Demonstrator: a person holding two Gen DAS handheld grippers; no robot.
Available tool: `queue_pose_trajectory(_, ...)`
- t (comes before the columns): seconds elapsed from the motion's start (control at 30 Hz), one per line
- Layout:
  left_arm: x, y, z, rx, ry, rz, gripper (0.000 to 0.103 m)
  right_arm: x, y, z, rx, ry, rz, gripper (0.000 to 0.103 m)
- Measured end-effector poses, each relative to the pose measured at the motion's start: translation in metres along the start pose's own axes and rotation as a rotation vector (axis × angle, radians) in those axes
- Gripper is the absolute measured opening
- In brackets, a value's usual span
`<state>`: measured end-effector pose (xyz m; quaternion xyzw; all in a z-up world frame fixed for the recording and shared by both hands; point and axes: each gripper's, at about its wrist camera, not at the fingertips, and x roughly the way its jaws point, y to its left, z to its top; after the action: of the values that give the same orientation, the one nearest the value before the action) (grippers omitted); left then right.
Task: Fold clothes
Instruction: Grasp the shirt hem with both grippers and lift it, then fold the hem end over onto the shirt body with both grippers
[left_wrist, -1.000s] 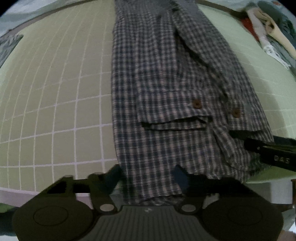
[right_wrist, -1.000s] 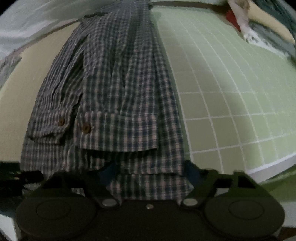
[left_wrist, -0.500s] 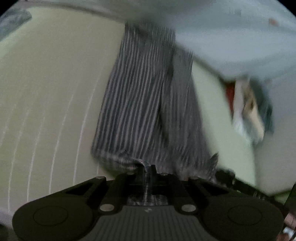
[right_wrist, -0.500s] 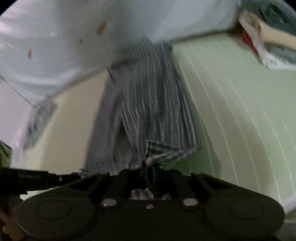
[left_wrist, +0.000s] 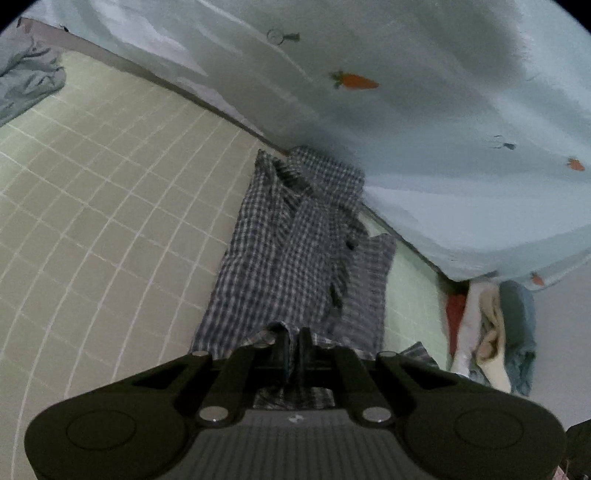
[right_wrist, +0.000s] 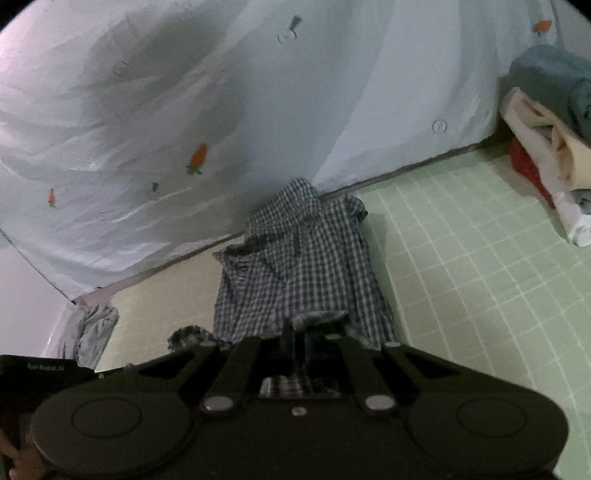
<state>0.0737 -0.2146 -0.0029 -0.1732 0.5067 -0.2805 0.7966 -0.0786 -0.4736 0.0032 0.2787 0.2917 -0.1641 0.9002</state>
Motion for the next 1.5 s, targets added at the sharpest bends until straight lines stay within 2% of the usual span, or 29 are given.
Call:
queue_pose_trajectory(0.13,0.042,0.009,0.017,-0.020,0.051,0.031,0.005,0.040,-0.010,0.007,0.015,0.062,-0.036,0.005)
queue_pose_trajectory(0.27,0.077,0.030,0.034,-0.129,0.113,0.027,0.005,0.079,-0.022,0.014,0.059,0.129,-0.060,0.005)
queue_pose_trajectory(0.37,0.090,0.035,0.048,-0.147,0.110,0.018,0.005,0.102,-0.027,0.023,0.079,0.164,-0.059,0.005)
queue_pose_trajectory(0.5,0.103,0.037,0.065,-0.157,0.092,0.033,0.008,0.125,-0.030,0.038,0.072,0.165,-0.040,0.006)
queue_pose_trajectory(0.57,0.101,0.036,0.074,-0.160,0.061,0.056,0.017,0.132,-0.033,0.046,0.097,0.157,-0.035,0.006)
queue_pose_trajectory(0.63,0.092,0.036,0.082,-0.147,0.018,0.070,0.039,0.132,-0.031,0.052,0.101,0.131,-0.042,0.011)
queue_pose_trajectory(0.67,0.087,0.036,0.085,-0.137,-0.003,0.079,0.043,0.130,-0.031,0.054,0.098,0.106,-0.048,0.022)
queue_pose_trajectory(0.7,0.082,0.036,0.085,-0.127,-0.016,0.093,0.052,0.126,-0.030,0.055,0.092,0.075,-0.064,0.040)
queue_pose_trajectory(0.73,0.077,0.037,0.085,-0.116,-0.029,0.107,0.060,0.120,-0.029,0.055,0.082,0.042,-0.080,0.046)
queue_pose_trajectory(0.8,0.068,0.037,0.083,-0.094,-0.047,0.136,0.067,0.108,-0.028,0.053,0.063,-0.003,-0.101,0.050)
queue_pose_trajectory(0.87,0.061,0.039,0.073,-0.074,-0.035,0.171,0.075,0.098,-0.032,0.047,0.060,-0.007,-0.118,0.057)
queue_pose_trajectory(1.0,0.057,0.047,0.040,-0.069,0.042,0.205,0.077,0.086,-0.041,0.022,0.087,0.048,-0.149,0.072)
queue_pose_trajectory(1.13,0.053,0.051,0.001,-0.087,0.135,0.169,0.077,0.077,-0.054,-0.013,0.155,0.139,-0.140,0.072)
queue_pose_trajectory(1.23,0.052,0.050,-0.022,-0.074,0.165,0.130,0.077,0.074,-0.063,-0.033,0.204,0.165,-0.111,0.071)
queue_pose_trajectory(1.3,0.055,0.050,-0.030,-0.068,0.172,0.114,0.077,0.075,-0.070,-0.043,0.243,0.177,-0.102,0.061)
queue_pose_trajectory(1.4,0.057,0.052,-0.039,-0.070,0.168,0.110,0.075,0.076,-0.076,-0.054,0.244,0.196,-0.104,0.054)
queue_pose_trajectory(1.43,0.056,0.052,-0.043,-0.068,0.165,0.108,0.069,0.076,-0.075,-0.057,0.222,0.199,-0.112,0.052)
queue_pose_trajectory(1.5,0.056,0.052,-0.050,-0.064,0.161,0.100,0.059,0.074,-0.070,-0.065,0.163,0.203,-0.129,0.041)
